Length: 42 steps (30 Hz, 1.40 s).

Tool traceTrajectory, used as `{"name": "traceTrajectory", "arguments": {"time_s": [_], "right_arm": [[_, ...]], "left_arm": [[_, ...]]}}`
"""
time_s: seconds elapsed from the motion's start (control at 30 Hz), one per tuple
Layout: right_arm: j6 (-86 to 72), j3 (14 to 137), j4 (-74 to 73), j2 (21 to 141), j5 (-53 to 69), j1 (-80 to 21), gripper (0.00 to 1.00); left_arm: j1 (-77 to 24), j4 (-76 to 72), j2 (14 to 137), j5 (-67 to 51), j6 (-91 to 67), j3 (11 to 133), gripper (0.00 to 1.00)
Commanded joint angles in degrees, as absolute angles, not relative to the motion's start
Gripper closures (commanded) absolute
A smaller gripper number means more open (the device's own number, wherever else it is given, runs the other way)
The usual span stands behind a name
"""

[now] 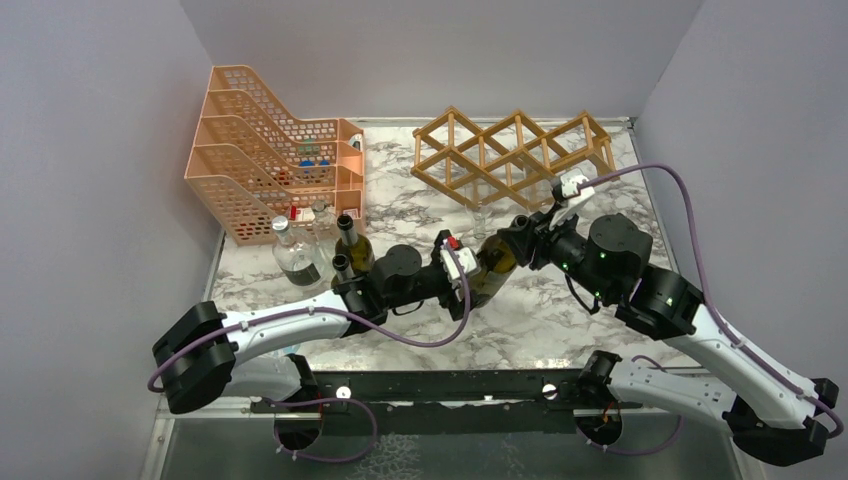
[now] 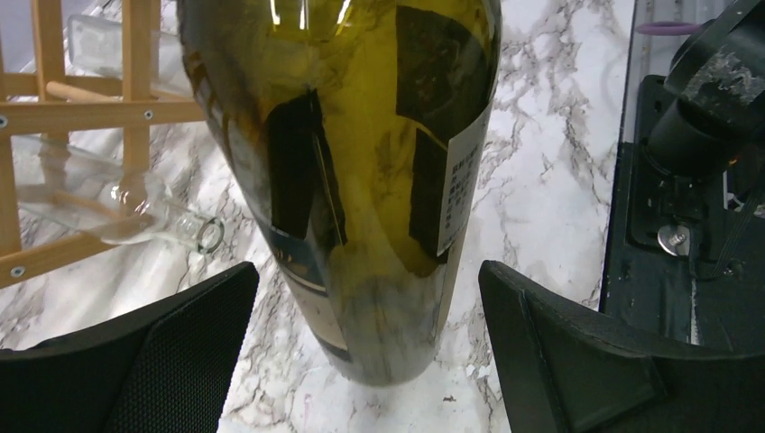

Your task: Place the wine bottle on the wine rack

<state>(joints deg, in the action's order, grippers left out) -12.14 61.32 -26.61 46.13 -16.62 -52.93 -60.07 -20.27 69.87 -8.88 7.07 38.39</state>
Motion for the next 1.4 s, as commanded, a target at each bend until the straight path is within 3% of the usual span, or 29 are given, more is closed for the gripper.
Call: {"name": "traceTrajectory", "arguments": {"time_s": [0.0, 0.27, 0.5, 0.57, 0.63, 0.7, 0.8, 0.93, 1.37], "right_arm": [[-13.28, 63.70, -18.20, 43.33, -11.61, -53.25, 0.97], [-11.95, 62.67, -15.72, 41.97, -5.54, -53.26, 0.97], [-11.82, 62.55, -16.20, 41.10, -4.91, -53.25, 0.96], [-12.14, 62.86, -16.79, 40.96, -5.03, -53.26, 0.94], [-12.81, 63.39, -17.87, 40.96, -5.49, -53.26, 0.87], [-13.53, 64.20, -19.28, 41.04, -6.28, -53.26, 0.72], [-13.92, 65.44, -21.75, 40.86, -7.43, -53.20, 0.51], [-14.65, 67.67, -25.91, 40.52, -10.51, -53.21, 0.38], [-14.90, 80.55, -50.94, 44.41, -16.61, -53.26, 0.35]], "left_arm": [[-60.11, -27.26, 72.05, -13.20, 7.62, 37.90, 0.01], [-60.07, -30.88, 74.29, -6.52, 6.37, 37.96, 0.02], [-60.05, -36.49, 73.22, -6.94, 7.49, 35.70, 0.24], [-60.11, -37.04, 73.28, -6.94, 8.61, 35.80, 0.37], [-60.12, -37.20, 73.46, -7.52, 10.57, 36.34, 0.68], [-60.12, -37.18, 73.64, -8.94, 13.33, 37.23, 0.99], [-60.12, -37.25, 73.89, -7.57, 17.08, 38.44, 1.00], [-60.12, -37.25, 74.62, -6.54, 26.06, 39.70, 1.00], [-60.09, -37.07, 78.26, -5.20, 72.56, 45.62, 1.00]]}}
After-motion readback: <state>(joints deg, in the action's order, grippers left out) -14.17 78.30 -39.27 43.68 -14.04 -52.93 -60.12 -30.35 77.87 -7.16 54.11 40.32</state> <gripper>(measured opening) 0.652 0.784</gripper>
